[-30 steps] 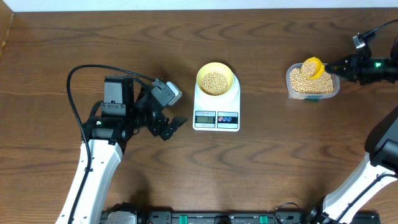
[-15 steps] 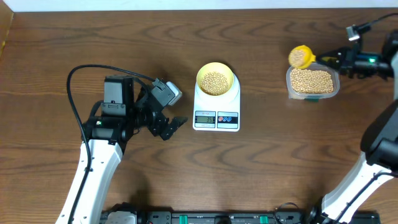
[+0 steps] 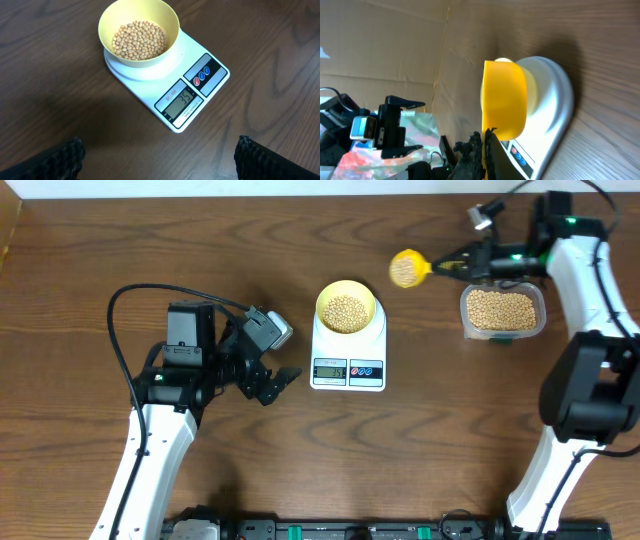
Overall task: Scoop item into bowl and weigh 50g on scale
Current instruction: 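Move the scoop over the yellow bowl and pour beans in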
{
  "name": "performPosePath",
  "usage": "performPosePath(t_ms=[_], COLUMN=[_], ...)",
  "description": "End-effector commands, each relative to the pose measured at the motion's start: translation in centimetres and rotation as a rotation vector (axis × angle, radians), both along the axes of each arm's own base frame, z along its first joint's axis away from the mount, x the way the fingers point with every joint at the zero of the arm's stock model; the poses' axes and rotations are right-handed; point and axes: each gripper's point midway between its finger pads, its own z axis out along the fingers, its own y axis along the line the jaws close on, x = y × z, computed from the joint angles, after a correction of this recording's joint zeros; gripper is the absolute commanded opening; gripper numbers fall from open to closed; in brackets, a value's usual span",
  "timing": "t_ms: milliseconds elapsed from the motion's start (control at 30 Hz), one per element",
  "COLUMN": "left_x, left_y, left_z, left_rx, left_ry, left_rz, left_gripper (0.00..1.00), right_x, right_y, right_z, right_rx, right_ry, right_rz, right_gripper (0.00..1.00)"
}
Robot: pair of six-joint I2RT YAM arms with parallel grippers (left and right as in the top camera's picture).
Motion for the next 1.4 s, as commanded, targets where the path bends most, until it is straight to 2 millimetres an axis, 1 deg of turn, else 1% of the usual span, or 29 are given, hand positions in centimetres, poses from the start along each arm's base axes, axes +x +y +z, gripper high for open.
performPosePath(t_ms=[0,133,267,367,567,633,733,833,1000,1133,1367], left_x=[0.3,0.3,0.3,0.3,0.3,0.3,0.3,0.3,0.3,0.3,0.3], left_y=[0.2,0.2,0.2,0.2,0.2,0.2,0.2,0.2,0.2,0.2,0.2], left_z=[0.2,0.2,0.2,0.2,0.2,0.2,0.2,0.2,0.2,0.2,0.2], left_rx=[0.01,0.01,0.01,0.01,0.01,0.01,0.01,0.01,0.01,0.01,0.01], left_ry=[-0.014,-0.014,-0.014,-0.014,-0.014,-0.014,-0.014,-0.014,-0.014,-0.014,-0.014], left_rz=[-0.001,-0.001,-0.001,-0.001,-0.001,-0.001,-0.001,-0.001,-0.001,-0.001,-0.001], left_gripper=[0.98,0.98,0.97,0.97,0.98,0.98,0.97,0.98,0.98,0.98,0.97], right_x=[-0.5,-1.3,-1.8,-1.9,-1.5,-1.5,-1.5,-1.8,-2.0,-2.0,-2.1], right_y=[3.4,6.1,7.8,9.2,11.0,11.4,11.5,11.3,11.9,12.6,13.0], right_z=[0.4,-0.2,-0.9,-1.4,-0.8,-0.5,-0.7,-1.9,-2.7,-2.8,-3.0], right_rx=[0.023,-0.019,-0.079,-0.158,-0.273,-0.284,-0.32,-0.428,-0.544,-0.61,-0.695], right_ry=[0.046,0.049,0.062,0.045,-0.034,-0.048,-0.05,-0.062,-0.11,-0.171,-0.224], right_rz=[0.041,0.088,0.11,0.12,0.134,0.139,0.135,0.136,0.155,0.178,0.197], right_gripper=[0.01,0.01,0.01,0.01,0.01,0.01,0.01,0.01,0.01,0.01,0.01])
